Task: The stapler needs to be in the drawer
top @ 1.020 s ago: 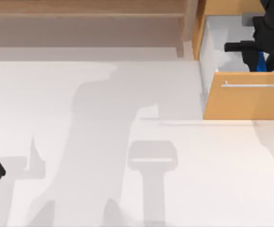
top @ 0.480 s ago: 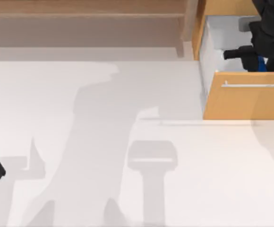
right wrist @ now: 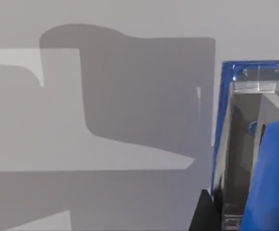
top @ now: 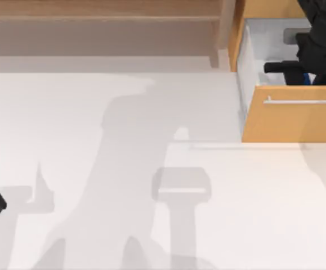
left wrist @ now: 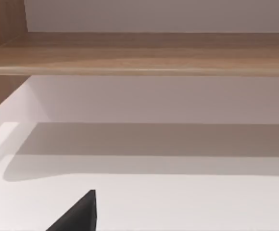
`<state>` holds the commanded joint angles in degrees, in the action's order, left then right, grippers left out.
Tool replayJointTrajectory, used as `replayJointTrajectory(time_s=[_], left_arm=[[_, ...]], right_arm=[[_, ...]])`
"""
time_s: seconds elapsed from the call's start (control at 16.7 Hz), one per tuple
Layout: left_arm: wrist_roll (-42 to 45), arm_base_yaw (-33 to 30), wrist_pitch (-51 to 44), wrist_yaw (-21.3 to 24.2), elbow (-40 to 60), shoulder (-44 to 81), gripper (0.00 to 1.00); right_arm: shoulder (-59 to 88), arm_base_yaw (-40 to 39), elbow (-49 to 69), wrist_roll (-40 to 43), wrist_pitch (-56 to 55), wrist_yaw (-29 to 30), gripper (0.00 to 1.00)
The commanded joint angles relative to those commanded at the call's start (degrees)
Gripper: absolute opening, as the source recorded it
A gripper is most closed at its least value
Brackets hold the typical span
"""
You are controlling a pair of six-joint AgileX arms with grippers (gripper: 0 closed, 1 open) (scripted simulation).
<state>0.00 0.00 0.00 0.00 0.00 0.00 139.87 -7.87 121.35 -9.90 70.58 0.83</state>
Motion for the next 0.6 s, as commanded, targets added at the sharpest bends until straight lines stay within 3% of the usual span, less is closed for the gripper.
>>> replayJointTrajectory(time_s=[0.24,0.6], left_arm=[[0.0,0.0,0.0,0.0,0.0,0.0,1.00],[0.0,0.0,0.0,0.0,0.0,0.0,1.00]], right_arm=[[0.0,0.0,0.0,0.0,0.0,0.0,0.00],[0.0,0.0,0.0,0.0,0.0,0.0,0.45]])
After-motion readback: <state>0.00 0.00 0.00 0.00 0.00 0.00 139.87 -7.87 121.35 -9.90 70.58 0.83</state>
